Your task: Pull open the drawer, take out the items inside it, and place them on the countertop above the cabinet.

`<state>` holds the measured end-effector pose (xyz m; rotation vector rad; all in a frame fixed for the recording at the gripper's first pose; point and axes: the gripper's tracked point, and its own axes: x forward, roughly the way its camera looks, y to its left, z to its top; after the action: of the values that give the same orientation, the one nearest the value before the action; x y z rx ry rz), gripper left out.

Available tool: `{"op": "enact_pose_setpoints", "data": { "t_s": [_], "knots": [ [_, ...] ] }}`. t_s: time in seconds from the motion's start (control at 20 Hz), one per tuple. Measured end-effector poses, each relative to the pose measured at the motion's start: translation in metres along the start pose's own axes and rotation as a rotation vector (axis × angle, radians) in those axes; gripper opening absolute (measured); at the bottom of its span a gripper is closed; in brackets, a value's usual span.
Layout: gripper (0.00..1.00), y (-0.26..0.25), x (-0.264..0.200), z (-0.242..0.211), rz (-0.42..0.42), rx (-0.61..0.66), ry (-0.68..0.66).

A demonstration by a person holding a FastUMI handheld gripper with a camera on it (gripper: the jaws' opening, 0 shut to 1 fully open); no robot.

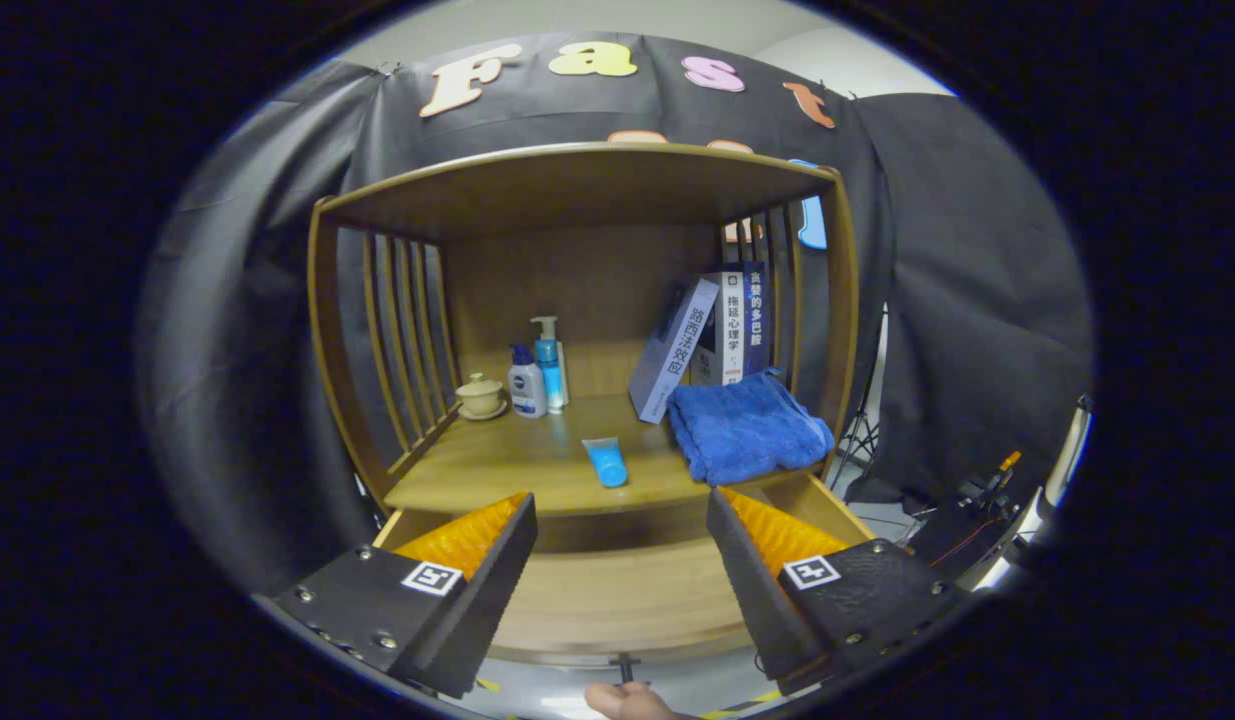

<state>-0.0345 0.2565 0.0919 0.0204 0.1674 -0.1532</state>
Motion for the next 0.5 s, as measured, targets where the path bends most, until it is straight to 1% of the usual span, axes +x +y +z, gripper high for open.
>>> {"op": "enact_pose_setpoints", "data": {
  "t_s": [0.25,0.4,0.5],
  "knots": [
    [1.0,-0.018,-0.038,-0.039,0.0,0.008,0.008],
    [1.0,-0.022,-0.048,-0.071,0.014,-0.011,0.012],
    [1.0,-0.023,-0.048,-0.087,0.025,-0.024,-0.012]
  ]
}}
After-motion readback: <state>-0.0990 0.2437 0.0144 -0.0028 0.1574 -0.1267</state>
